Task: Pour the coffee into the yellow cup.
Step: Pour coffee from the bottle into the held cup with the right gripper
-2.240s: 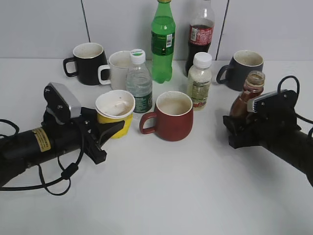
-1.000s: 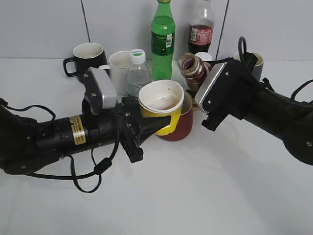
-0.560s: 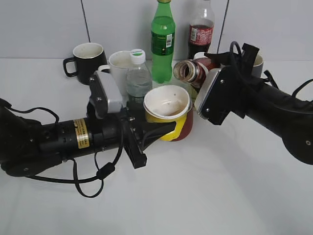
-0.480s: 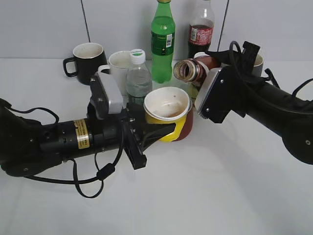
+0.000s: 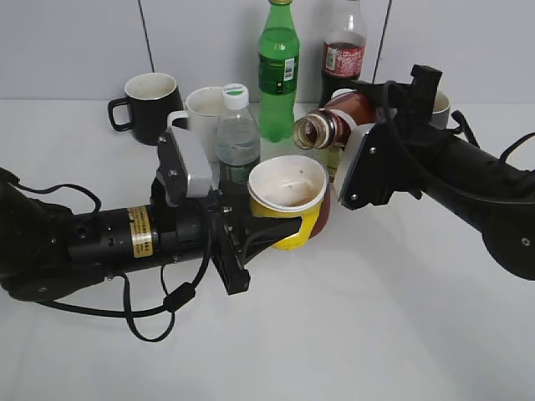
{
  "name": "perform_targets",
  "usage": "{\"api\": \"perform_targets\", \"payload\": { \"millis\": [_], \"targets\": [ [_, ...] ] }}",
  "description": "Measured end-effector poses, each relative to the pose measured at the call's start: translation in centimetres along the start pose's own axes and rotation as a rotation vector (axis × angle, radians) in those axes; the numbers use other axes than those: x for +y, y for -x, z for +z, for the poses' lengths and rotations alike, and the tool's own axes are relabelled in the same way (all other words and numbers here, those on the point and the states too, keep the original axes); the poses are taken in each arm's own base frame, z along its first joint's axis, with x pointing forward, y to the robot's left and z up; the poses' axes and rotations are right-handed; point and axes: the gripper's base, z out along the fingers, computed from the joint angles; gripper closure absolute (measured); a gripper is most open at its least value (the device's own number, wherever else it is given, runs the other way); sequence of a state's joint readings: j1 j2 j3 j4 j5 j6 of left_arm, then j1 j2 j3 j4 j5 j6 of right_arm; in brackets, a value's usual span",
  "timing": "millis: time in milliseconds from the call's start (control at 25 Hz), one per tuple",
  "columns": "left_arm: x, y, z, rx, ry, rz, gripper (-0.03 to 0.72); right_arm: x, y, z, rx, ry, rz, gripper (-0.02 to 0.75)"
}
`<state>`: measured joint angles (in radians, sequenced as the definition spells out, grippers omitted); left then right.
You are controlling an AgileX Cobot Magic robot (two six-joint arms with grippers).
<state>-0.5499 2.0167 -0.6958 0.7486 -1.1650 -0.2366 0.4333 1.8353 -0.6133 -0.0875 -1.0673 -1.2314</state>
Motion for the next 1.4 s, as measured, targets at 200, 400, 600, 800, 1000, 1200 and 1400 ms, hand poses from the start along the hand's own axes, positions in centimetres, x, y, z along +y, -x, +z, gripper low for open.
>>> {"api": "perform_targets", "payload": {
  "millis": [200,400,600,800,1000,1200,1400],
  "targets": [
    [0.0,0.01,0.0,0.001,0.0,0.0,0.41,-0.06,0.01,0.0,-0.001,-0.006,-0.042,0.227],
    [0.0,0.01,0.0,0.001,0.0,0.0,0.41,-0.06,0.0,0.0,0.0,-0.007,-0.061,0.227],
    [0.0,0.01,0.0,0.001,0.0,-0.001,0.411,-0.06,0.0,0.0,0.0,-0.007,-0.107,0.227],
    [0.0,0.01,0.0,0.001,0.0,-0.001,0.411,-0.06,-0.01,0.0,0.001,-0.007,-0.139,0.227],
    [0.0,0.01,0.0,0.001,0.0,-0.001,0.411,-0.16,0.03,0.0,-0.002,-0.018,-0.171,0.227],
    [0.0,0.01,0.0,0.001,0.0,-0.002,0.411,-0.36,0.09,-0.01,-0.006,-0.04,-0.18,0.227],
    [-0.03,0.01,0.01,0.001,-0.001,-0.002,0.411,-0.52,0.08,-0.01,-0.003,-0.058,-0.198,0.227]
  ]
}}
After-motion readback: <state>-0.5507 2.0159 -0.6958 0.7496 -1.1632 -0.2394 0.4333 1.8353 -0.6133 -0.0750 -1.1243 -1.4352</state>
